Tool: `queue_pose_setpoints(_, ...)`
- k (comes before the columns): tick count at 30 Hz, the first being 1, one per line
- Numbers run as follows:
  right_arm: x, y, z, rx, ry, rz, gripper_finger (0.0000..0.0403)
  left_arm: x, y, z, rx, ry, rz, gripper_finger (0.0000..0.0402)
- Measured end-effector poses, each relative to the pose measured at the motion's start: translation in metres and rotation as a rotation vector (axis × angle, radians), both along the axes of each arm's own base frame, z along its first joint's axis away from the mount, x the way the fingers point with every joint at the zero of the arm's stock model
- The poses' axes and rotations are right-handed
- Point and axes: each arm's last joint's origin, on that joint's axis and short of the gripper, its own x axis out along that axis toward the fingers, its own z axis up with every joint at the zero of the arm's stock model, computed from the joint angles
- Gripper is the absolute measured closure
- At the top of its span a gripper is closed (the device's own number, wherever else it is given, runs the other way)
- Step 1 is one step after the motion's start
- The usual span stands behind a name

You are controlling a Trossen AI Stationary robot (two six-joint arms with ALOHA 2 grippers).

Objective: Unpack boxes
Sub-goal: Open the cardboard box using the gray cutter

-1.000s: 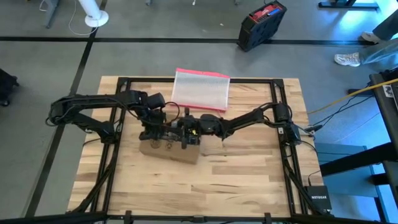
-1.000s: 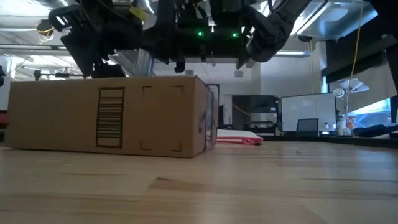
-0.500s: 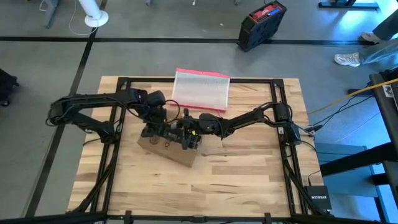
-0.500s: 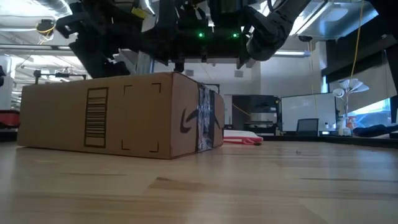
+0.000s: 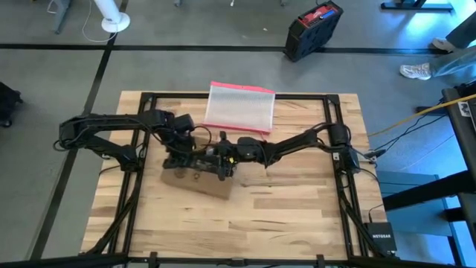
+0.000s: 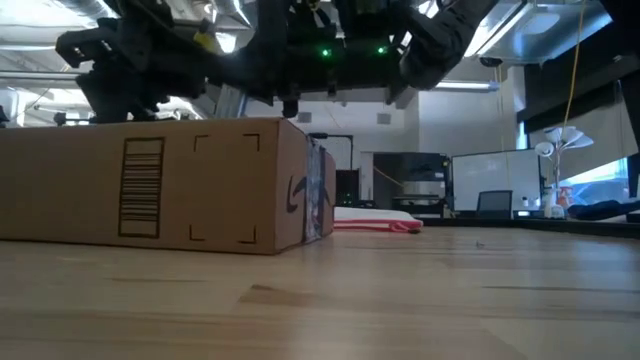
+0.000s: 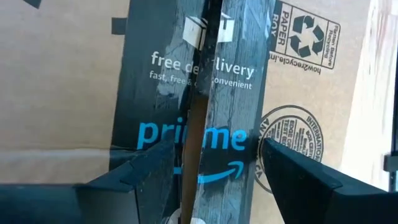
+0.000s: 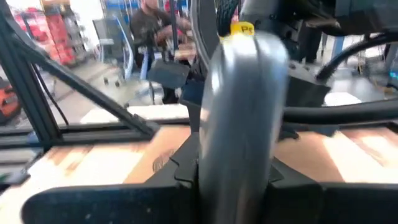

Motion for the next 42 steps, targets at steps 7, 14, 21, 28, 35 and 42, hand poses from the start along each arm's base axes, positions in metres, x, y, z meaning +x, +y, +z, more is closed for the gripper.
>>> queue_pose_setpoints(7,-0.006,0.0,0.009,-0.027,0.074,0.013,0.0342,-0.006,0.006,-0.001,-0.012,0.036,0.034,0.0167)
queue_pose_setpoints(14,-0.015,-0.001,0.021,-0.056,0.165,0.004,0.0343,-0.007,0.01,-0.001,-0.013,0.042,0.058,0.0167)
queue_pose_setpoints(21,-0.027,-0.003,0.032,-0.071,0.273,-0.053,0.0343,-0.008,0.013,-0.001,-0.01,0.05,0.098,0.0167)
queue_pose_setpoints(28,-0.04,-0.004,0.046,-0.078,0.352,-0.106,0.0343,-0.006,0.014,-0.001,0.001,0.034,0.111,0.0167)
queue_pose_setpoints(35,-0.054,-0.006,0.052,-0.031,0.462,-0.168,0.0343,-0.002,0.016,-0.001,0.018,0.001,0.14,0.0167)
queue_pose_setpoints(42,-0.062,-0.007,0.057,0.015,0.499,-0.198,0.0343,0.002,0.018,-0.001,0.027,-0.029,0.173,0.0167)
